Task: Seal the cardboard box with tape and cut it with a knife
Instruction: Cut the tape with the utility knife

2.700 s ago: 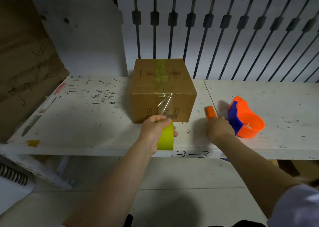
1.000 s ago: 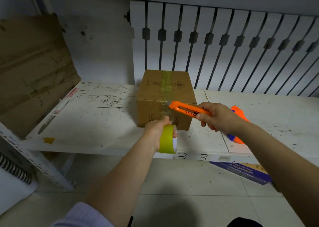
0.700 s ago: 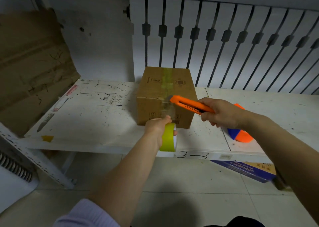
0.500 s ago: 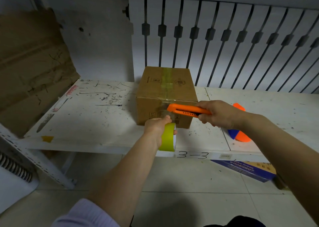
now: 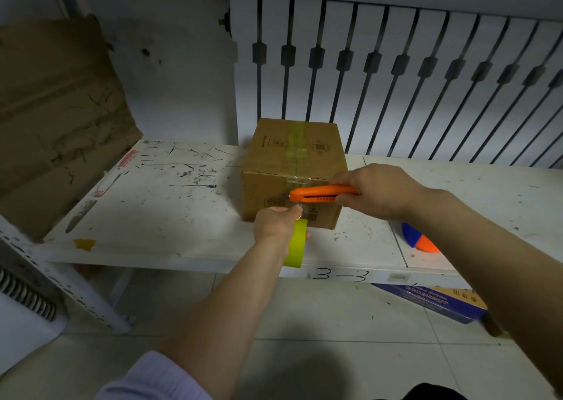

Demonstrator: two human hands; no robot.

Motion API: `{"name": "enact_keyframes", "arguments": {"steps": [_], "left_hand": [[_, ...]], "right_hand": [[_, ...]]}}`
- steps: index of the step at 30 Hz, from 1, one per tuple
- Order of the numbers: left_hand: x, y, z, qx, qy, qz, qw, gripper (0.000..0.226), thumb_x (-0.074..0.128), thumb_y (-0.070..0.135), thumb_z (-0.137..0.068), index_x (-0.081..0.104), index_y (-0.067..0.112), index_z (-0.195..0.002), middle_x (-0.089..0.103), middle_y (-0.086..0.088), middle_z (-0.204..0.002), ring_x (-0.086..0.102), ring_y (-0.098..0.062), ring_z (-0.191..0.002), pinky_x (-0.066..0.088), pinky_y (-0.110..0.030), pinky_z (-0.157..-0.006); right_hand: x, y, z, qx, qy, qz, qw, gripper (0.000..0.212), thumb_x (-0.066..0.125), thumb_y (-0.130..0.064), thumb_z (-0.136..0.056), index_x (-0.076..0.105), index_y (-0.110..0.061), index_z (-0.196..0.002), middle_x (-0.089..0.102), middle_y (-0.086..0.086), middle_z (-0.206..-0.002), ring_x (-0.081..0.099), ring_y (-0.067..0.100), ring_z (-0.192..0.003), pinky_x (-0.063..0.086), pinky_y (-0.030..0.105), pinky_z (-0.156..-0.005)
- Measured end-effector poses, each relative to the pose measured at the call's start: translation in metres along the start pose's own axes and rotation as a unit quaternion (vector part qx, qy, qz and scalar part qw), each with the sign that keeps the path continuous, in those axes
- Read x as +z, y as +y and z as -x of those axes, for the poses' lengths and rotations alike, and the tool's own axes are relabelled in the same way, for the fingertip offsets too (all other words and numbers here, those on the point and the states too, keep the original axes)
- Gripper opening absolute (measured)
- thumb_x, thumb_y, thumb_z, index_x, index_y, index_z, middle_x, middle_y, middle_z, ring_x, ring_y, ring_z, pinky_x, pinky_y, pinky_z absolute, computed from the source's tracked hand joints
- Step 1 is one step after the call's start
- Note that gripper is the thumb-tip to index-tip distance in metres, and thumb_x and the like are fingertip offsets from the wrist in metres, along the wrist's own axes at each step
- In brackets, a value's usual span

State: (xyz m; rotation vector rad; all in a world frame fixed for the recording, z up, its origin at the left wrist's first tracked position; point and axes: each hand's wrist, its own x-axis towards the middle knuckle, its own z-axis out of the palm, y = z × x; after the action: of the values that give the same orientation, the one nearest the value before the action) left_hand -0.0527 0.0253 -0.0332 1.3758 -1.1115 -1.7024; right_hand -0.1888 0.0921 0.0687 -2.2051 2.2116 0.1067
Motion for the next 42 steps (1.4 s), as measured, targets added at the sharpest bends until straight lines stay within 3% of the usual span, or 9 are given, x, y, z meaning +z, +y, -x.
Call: {"name": "enact_keyframes", "arguments": {"steps": [6,11,15,18,21,23,28,37,42], "left_hand": [[0.0,0.0,0.004,0.034,0.012,-0.009,0.999,0.017,0.07,0.016,-0.078,0.056,0.009,-0.078,0.062,-0.009,-0.066,0.059,-0.02,-0.033,0.057,-0.042,-0.058],[-0.002,0.001,0.006,0.066,0.036,-0.066,0.995,0.024,0.071,0.018,-0.076,0.055,0.019,-0.059,0.063,-0.007,-0.061,0.065,-0.034,-0.052,0.058,-0.052,-0.068],[-0.003,0.001,0.006,0.083,0.037,-0.108,0.99,0.025,0.068,0.019,-0.079,0.057,0.021,-0.056,0.061,-0.001,-0.055,0.063,-0.019,-0.042,0.058,-0.03,-0.057],[-0.003,0.002,0.007,0.091,0.05,-0.121,0.987,0.01,0.066,0.019,-0.08,0.067,0.014,-0.072,0.062,-0.001,-0.061,0.064,-0.02,-0.051,0.058,-0.027,-0.063],[-0.005,0.004,0.009,0.092,0.051,-0.127,0.986,0.009,0.065,0.02,-0.082,0.065,0.012,-0.077,0.058,0.004,-0.06,0.058,-0.012,-0.043,0.049,-0.014,-0.047],[-0.008,0.003,0.006,0.08,0.051,-0.122,0.988,0.009,0.066,0.019,-0.081,0.066,0.01,-0.08,0.06,0.002,-0.063,0.061,-0.018,-0.049,0.055,-0.024,-0.055],[-0.014,0.002,0.006,0.057,0.044,-0.094,0.993,0.018,0.068,0.019,-0.079,0.058,0.019,-0.063,0.067,-0.009,-0.068,0.069,-0.033,-0.061,0.059,-0.046,-0.068],[-0.026,0.006,0.021,0.067,0.035,-0.075,0.994,0.013,0.066,0.018,-0.082,0.057,0.017,-0.072,0.062,-0.001,-0.065,0.066,-0.024,-0.051,0.053,-0.031,-0.052],[-0.04,0.004,0.024,0.085,0.052,-0.085,0.991,0.013,0.065,0.018,-0.081,0.057,0.019,-0.071,0.062,0.001,-0.069,0.067,-0.032,-0.055,0.054,-0.038,-0.059]], "right_hand": [[-0.005,-0.008,-0.003,-0.017,0.009,0.07,0.997,0.024,0.039,-0.037,-0.092,0.055,-0.029,-0.108,0.062,0.0,-0.083,0.058,0.02,-0.075,0.047,0.034,-0.066],[-0.002,-0.011,-0.004,-0.02,0.022,0.091,0.995,0.022,0.037,-0.034,-0.093,0.057,-0.027,-0.101,0.06,0.0,-0.078,0.059,0.021,-0.073,0.045,0.032,-0.063],[0.0,-0.013,-0.005,-0.024,0.031,0.093,0.995,0.022,0.037,-0.034,-0.093,0.056,-0.028,-0.104,0.063,0.001,-0.084,0.059,0.022,-0.076,0.043,0.032,-0.062],[0.001,-0.014,-0.007,-0.021,0.024,0.105,0.994,0.023,0.038,-0.034,-0.093,0.056,-0.028,-0.105,0.06,0.0,-0.083,0.059,0.021,-0.076,0.041,0.031,-0.062],[0.003,-0.012,-0.007,-0.016,0.022,0.108,0.994,0.023,0.038,-0.034,-0.093,0.056,-0.028,-0.105,0.06,0.001,-0.083,0.059,0.022,-0.077,0.043,0.031,-0.063],[0.005,-0.008,-0.006,-0.012,0.021,0.116,0.993,0.022,0.038,-0.034,-0.092,0.056,-0.027,-0.102,0.06,0.0,-0.081,0.059,0.021,-0.076,0.042,0.031,-0.062],[0.014,0.007,0.002,0.009,0.005,0.108,0.994,0.023,0.039,-0.039,-0.091,0.054,-0.03,-0.107,0.063,0.001,-0.086,0.059,0.022,-0.079,0.047,0.034,-0.068],[0.046,0.015,0.018,0.048,-0.021,0.007,0.999,0.034,0.041,-0.046,-0.09,0.047,-0.033,-0.12,0.066,0.002,-0.101,0.056,0.019,-0.083,0.049,0.038,-0.08],[0.077,0.003,0.023,0.064,0.005,-0.013,0.998,0.036,0.041,-0.05,-0.09,0.046,-0.035,-0.123,0.067,0.002,-0.102,0.062,0.021,-0.091,0.042,0.028,-0.065]]}}
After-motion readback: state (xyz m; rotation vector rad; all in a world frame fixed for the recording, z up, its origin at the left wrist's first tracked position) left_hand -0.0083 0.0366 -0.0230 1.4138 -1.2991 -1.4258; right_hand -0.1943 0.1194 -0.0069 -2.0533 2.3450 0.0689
